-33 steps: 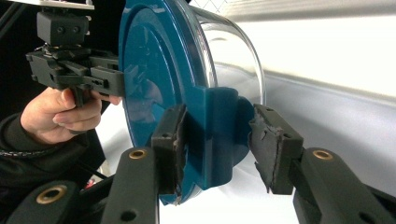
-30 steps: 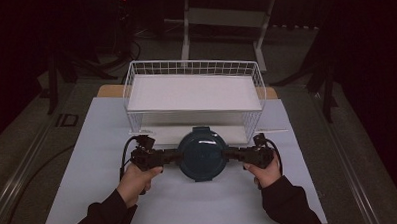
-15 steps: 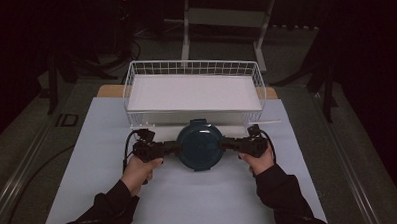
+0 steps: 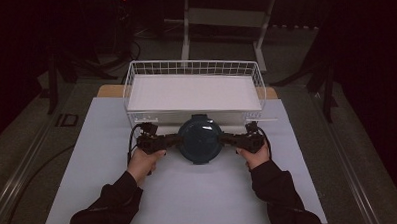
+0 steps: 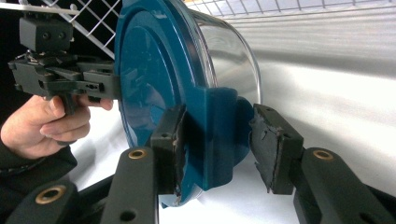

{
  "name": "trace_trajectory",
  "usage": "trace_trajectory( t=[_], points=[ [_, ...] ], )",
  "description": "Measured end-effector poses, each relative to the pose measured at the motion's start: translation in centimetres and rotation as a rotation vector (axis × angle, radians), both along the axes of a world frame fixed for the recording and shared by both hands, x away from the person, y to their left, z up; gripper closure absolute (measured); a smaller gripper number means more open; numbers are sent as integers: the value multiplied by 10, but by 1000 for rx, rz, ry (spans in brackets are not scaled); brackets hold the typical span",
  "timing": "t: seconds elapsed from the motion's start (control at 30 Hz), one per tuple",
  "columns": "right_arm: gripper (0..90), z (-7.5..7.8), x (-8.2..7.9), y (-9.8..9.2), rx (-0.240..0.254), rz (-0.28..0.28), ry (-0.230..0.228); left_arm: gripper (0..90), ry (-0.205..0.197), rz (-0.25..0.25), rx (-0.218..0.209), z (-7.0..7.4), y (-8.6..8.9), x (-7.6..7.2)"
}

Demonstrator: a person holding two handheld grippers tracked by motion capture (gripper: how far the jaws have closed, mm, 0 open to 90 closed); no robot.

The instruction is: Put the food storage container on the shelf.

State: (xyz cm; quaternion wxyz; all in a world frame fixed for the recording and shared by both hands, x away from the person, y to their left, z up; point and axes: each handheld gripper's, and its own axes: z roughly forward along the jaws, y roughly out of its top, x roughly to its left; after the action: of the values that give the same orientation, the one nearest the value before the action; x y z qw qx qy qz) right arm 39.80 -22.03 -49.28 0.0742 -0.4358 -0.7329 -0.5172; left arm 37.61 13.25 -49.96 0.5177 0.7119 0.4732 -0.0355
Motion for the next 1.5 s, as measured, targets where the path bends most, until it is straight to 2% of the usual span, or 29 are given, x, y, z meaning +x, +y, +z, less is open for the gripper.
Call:
trace_trajectory(
  t=[0.1, 0.13, 0.23, 0.4, 0.47, 0.5, 0.53, 0.57, 0.6, 0.63, 0.73, 0.77, 0.83, 0.93, 1.0, 1.17, 1.23, 1.27, 1.3, 1.43, 1.5],
  points=[
    [560, -2, 2, 1, -6, -3, 2, 552, -16, -7, 2, -4, 2, 3],
    [560, -4, 4, 2, -11, -5, -20, 552, -16, -7, 2, -4, 2, 3],
    [560, -4, 7, 5, -17, -10, -28, 551, -6, 8, -20, -6, 5, 7],
    [557, -3, 10, 5, 0, -14, -20, 550, -2, 15, -40, -5, 5, 9],
    [549, -2, 10, 6, -34, -18, -30, 548, 3, 20, -37, -5, 4, 9],
    [595, -1, 8, 8, -74, -20, -62, 543, 5, 22, -38, -6, 4, 11],
    [594, 1, 6, 10, -94, -34, -79, 534, 30, 23, -53, -9, 5, 13],
    [579, 3, 6, 13, -118, -49, -68, 529, 37, 24, -69, -12, 6, 14],
    [578, 3, 7, 13, -114, -51, -63, 526, 17, 34, -68, -14, 6, 13],
    [576, 0, 9, 12, -87, -49, -61, 523, 14, 37, -67, -14, 6, 13],
    [567, -3, 9, 11, -67, -59, -70, 516, 10, 39, -76, -16, 7, 12],
    [555, -3, 9, 11, -70, -62, -75, 510, -13, 46, -56, -15, 6, 12],
    [536, -3, 9, 12, -78, -70, -78, 506, -20, 72, -49, -13, 5, 13],
    [527, -4, 9, 13, -74, -75, -76, 502, -37, 79, -43, -13, 5, 13],
    [524, -3, 10, 14, -78, -86, -81, 473, -60, 102, -43, -15, 5, 13],
    [524, 0, 12, 17, -99, -115, -90, 416, -77, 137, -29, -15, 3, 16],
    [523, 1, 12, 19, -110, -131, -93, 401, -90, 148, -2, -14, 2, 17],
    [519, -1, 16, 19, -110, -115, -167, 385, -97, 148, 8, -13, 2, 18],
    [511, -1, 16, 19, -124, -123, -171, 385, -98, 147, 11, -13, 2, 18],
    [513, 1, 14, 21, -136, -142, -148, 375, -90, 155, 28, -10, 1, 17],
    [515, 3, 11, 23, -142, -147, -124, 357, -88, 159, 16, -9, 0, 15]
  ],
)
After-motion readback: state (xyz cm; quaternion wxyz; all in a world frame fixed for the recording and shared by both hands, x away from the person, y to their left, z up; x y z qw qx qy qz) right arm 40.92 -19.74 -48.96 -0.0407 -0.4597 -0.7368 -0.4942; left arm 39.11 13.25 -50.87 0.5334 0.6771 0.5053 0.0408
